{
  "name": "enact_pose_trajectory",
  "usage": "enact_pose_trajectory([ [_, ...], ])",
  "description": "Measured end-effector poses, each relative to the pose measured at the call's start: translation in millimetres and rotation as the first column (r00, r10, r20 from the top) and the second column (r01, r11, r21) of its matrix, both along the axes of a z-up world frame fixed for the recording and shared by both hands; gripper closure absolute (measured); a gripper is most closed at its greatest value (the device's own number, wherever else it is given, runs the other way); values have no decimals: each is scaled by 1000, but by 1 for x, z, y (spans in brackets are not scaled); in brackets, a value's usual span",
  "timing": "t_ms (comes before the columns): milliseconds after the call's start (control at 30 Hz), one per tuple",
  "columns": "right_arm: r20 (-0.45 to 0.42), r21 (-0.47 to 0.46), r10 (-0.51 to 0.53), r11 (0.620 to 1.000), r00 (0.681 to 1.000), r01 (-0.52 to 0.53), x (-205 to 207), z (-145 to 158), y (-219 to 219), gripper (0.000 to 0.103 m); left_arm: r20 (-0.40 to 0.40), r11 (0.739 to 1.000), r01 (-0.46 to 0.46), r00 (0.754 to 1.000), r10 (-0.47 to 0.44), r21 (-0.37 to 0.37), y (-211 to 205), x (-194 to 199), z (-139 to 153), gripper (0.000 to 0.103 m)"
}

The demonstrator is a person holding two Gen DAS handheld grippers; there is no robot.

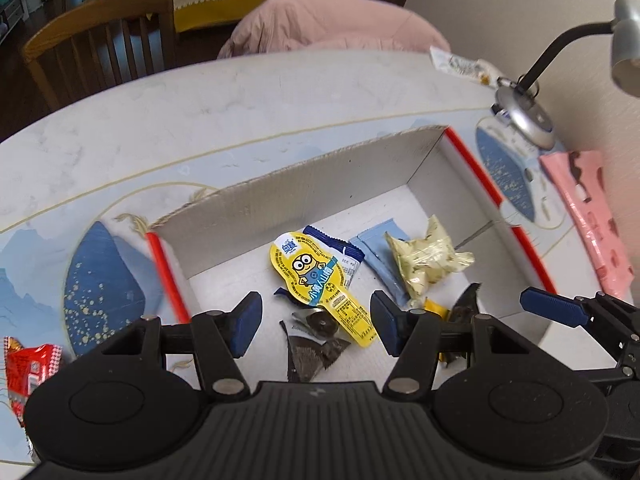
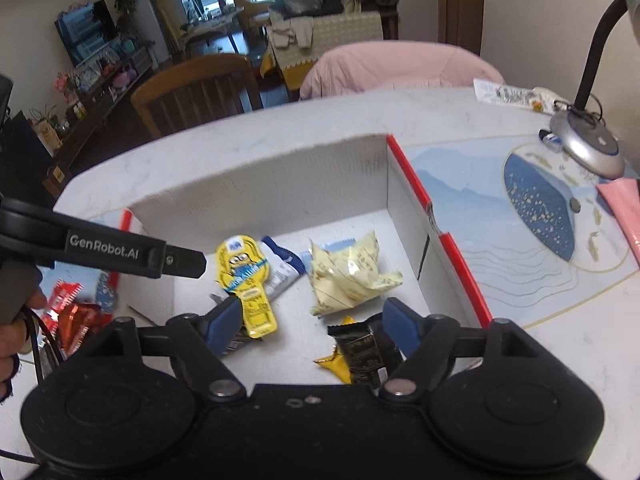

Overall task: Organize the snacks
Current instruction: 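Open both grippers to release the snacks in the box, then move both tools back over the remaining snacks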

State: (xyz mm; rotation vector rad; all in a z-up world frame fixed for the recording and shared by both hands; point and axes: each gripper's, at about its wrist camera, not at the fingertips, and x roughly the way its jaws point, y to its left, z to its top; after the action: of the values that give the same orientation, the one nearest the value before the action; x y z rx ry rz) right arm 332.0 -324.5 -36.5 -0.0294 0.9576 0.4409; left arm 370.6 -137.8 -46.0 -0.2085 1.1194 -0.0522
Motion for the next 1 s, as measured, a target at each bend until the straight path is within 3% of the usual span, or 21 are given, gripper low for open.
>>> enact_pose_trajectory([
  [233, 42, 51, 5, 999, 999, -7, -28, 23, 10, 22, 68, 1000, -16, 998, 17, -21, 19, -38, 28, 44],
  [367, 61, 77, 7, 997, 998, -12, -45, 34, 20, 14, 113, 1000, -7, 994, 8, -14, 30, -63, 41, 43],
  [467, 70, 95, 12, 995, 997, -18, -57, 41, 28, 13, 145, 1000, -8, 989, 11, -17, 38, -82, 50, 43],
  [800, 121, 124, 69, 989, 990, -84, -103, 55, 68, 4, 214, 999, -5, 977, 16, -48, 76, -144, 65, 35],
  [1000, 146, 132, 100, 984, 984, -120, -123, 55, 94, 1, 254, 999, -33, 967, 34, -8, 108, -178, 67, 31],
])
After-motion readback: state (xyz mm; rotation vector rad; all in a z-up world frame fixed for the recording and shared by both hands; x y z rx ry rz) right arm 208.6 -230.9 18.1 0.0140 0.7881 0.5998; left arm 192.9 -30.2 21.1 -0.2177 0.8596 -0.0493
